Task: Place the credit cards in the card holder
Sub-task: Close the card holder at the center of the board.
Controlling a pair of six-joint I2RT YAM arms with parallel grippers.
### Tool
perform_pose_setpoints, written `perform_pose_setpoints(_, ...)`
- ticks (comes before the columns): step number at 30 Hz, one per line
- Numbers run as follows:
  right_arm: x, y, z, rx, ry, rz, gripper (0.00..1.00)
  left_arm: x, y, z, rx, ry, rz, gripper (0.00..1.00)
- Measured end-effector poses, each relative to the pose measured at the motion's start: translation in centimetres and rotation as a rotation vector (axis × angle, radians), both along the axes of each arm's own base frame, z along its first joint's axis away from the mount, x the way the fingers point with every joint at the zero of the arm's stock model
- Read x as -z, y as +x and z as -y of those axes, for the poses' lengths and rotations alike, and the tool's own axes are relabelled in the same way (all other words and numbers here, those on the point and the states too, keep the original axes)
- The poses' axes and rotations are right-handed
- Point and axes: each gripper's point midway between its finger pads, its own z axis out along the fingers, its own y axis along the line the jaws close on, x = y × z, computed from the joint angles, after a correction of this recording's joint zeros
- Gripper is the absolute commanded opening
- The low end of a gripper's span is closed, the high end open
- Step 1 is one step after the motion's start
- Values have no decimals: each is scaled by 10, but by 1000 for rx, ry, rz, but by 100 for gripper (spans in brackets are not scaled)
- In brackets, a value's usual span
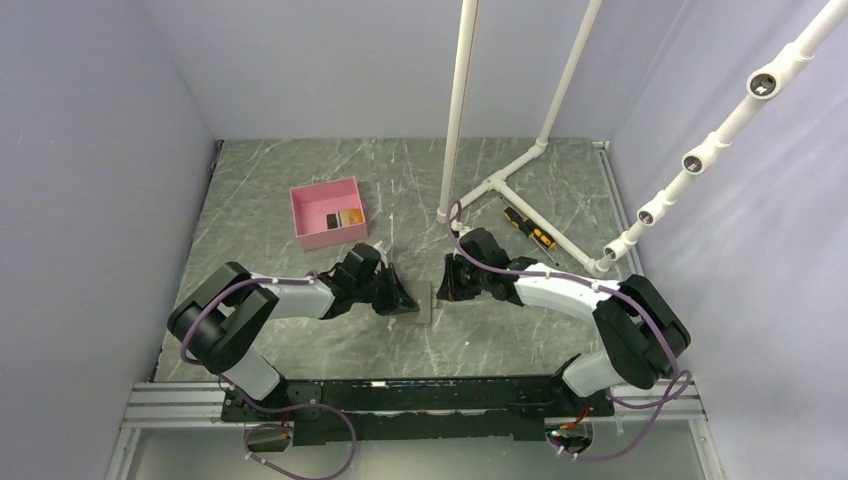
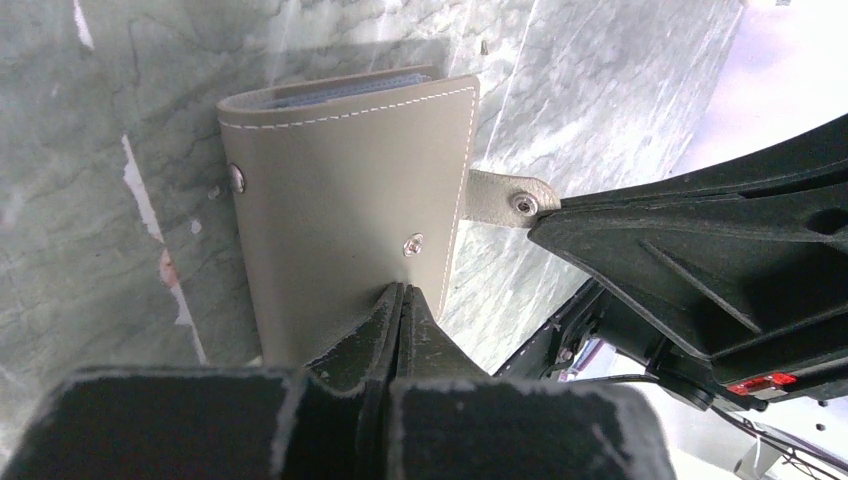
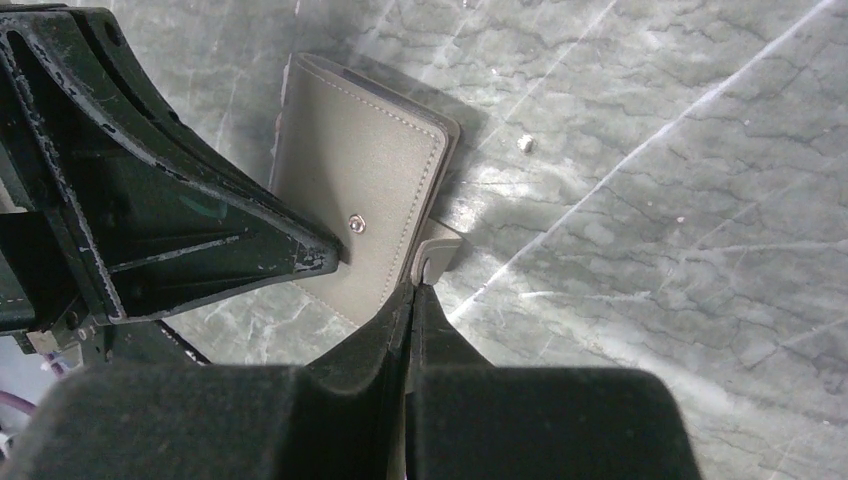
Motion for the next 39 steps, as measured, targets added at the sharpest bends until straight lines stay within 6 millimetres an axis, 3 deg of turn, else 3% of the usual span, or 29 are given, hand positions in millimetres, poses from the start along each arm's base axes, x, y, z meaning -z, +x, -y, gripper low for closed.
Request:
perform_pose_setpoints(3,1,-1,-3,-21,13,-3,0,-2,-2,-2,2,15,4,4)
perform_pose_setpoints(12,-1,-8,-25,-174,101,13,0,0,-4,-6,14,65,-17,0)
perform_pose_setpoints(24,15,-12,-43,-275,145,-54,0,0,-3,-2,18,42,-12,0)
perform_pose_setpoints(25,15,-12,-44,-277,148,-53,0,0,-2,-2,17,42,-12,2)
perform_pose_setpoints(29,15,-11,-45,-274,155,-61,0,-1,-3,-3,17,46,-9,28)
perform_pose_setpoints(31,15,-8,-45,-269,161,-65,0,-4,-4,-4,24,45,-3,34)
perform_pose_setpoints(34,16,-8,-45,-271,173,-80,0,-12,-8,-10,35,68,9,31)
perform_pose_setpoints(39,15,-7,-44,-278,198,-99,0,-22,-9,-26,21,140,39,16)
